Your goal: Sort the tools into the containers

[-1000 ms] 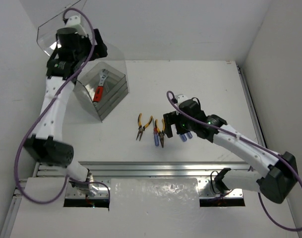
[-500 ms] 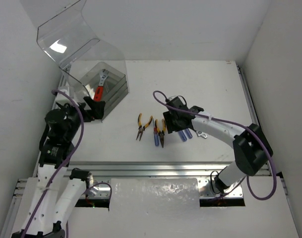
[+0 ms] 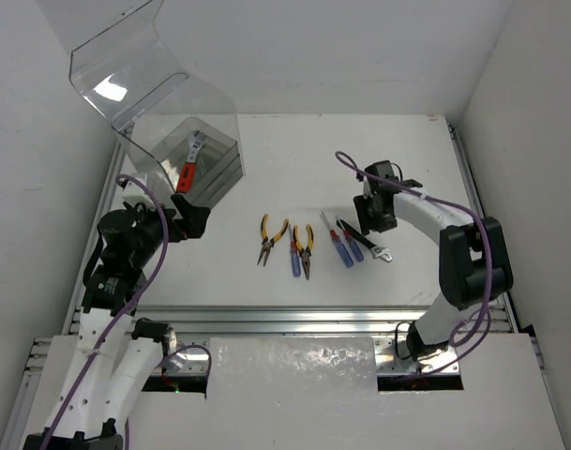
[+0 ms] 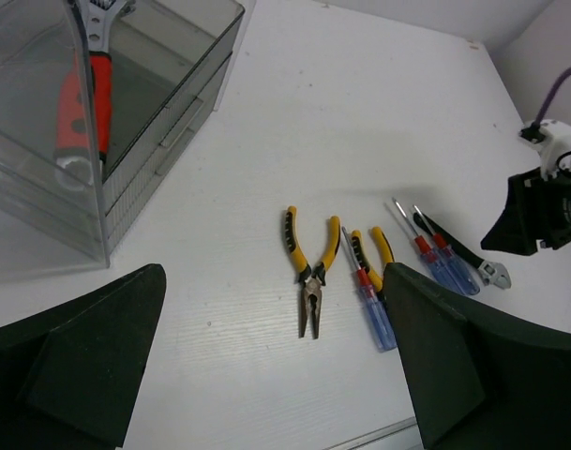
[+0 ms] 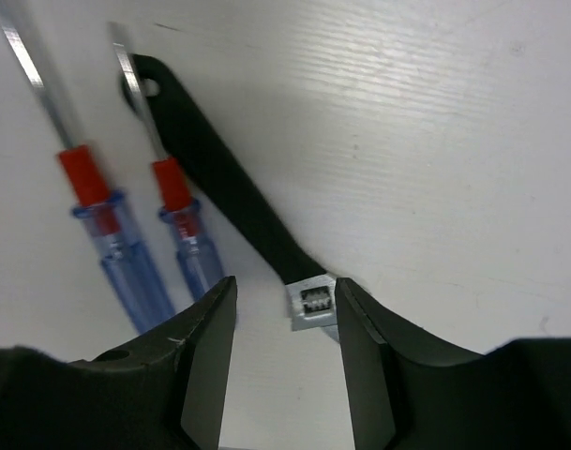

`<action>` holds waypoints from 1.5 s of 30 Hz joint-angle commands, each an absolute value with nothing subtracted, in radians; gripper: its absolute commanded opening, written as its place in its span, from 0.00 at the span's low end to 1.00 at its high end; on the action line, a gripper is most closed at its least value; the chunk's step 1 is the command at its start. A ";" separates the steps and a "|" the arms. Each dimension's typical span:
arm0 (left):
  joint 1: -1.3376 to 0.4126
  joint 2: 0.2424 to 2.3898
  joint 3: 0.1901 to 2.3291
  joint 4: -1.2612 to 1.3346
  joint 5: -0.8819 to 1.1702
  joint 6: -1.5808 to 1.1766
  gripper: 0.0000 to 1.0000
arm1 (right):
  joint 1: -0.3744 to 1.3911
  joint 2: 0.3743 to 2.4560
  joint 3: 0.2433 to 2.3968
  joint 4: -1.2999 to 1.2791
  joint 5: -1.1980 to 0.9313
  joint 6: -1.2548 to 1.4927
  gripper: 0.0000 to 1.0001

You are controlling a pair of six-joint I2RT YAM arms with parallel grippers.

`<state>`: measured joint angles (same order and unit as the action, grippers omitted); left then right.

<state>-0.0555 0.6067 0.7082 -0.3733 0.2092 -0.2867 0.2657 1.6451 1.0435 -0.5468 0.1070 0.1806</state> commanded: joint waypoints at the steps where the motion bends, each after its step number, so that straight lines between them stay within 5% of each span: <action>1: -0.058 0.609 0.727 -0.318 0.256 -0.285 1.00 | 0.209 1.703 1.065 -0.580 0.042 0.115 0.48; 11: -0.084 0.604 0.726 -0.316 0.270 -0.278 1.00 | 0.210 1.877 1.072 -0.500 0.049 0.063 0.48; 17: -0.090 0.606 0.727 -0.318 0.273 -0.276 1.00 | 0.210 1.977 1.085 -0.557 0.110 0.089 0.23; 26: -0.103 0.610 0.724 -0.316 0.268 -0.287 1.00 | 0.170 2.005 1.163 -0.618 0.225 0.158 0.00; 36: -0.132 0.690 0.667 -0.174 0.365 -0.477 1.00 | 0.170 1.686 1.059 -0.514 0.092 0.245 0.00; 45: -0.586 0.983 0.634 0.303 0.150 -0.670 1.00 | 0.291 1.372 0.920 -0.411 0.035 0.250 0.00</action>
<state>-0.5228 0.8906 0.6388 0.0223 0.2073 -0.5846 0.2287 1.4433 0.9176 -0.4786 0.0708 0.2325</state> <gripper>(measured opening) 0.996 0.217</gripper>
